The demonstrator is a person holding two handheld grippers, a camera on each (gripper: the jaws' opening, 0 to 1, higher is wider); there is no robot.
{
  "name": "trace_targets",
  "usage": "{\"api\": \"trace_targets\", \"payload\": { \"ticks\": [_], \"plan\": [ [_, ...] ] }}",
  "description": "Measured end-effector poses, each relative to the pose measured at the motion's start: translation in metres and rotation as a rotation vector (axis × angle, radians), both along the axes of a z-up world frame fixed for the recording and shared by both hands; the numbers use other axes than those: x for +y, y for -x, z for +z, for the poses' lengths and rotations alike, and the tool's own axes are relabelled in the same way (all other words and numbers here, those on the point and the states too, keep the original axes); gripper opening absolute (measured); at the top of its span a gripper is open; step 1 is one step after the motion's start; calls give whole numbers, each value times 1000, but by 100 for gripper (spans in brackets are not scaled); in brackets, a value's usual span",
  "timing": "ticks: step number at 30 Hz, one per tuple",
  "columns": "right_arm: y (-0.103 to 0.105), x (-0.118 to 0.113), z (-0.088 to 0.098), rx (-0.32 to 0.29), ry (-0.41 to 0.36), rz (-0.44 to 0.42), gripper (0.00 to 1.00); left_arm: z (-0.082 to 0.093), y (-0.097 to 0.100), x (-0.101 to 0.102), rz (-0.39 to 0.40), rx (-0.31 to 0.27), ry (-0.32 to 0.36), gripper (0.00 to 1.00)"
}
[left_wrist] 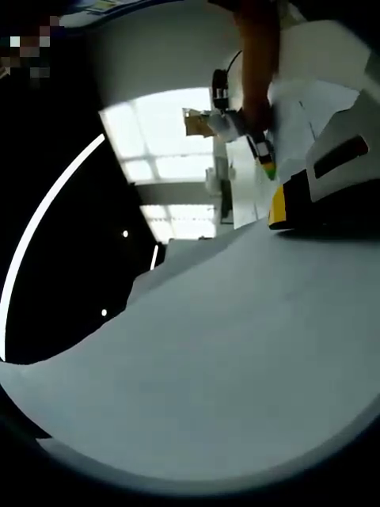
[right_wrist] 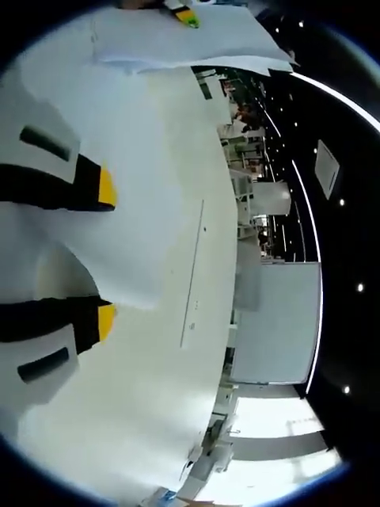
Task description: Organize the stack of printing papers by aligning and flattening the scattered papers on the table
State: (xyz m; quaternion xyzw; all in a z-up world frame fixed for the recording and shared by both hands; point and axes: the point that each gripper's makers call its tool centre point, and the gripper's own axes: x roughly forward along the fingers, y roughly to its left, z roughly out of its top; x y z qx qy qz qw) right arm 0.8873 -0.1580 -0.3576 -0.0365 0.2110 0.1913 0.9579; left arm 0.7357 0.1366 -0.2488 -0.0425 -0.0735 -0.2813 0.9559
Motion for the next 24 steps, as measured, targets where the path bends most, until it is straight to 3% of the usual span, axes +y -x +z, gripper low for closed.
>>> {"api": "trace_targets", "payload": {
  "ticks": [2, 5, 12, 24],
  "plan": [
    [-9, 0, -2, 1, 0, 9, 31, 0, 0, 0, 1, -1, 1, 10],
    [-6, 1, -1, 0, 0, 19, 23, 0, 0, 1, 2, -2, 2, 10],
    [-10, 3, 1, -3, -2, 25, 20, 0, 0, 1, 2, -1, 2, 10],
    [2, 2, 5, -11, -6, 8, 15, -1, 0, 1, 1, 2, 1, 10]
  ]
}}
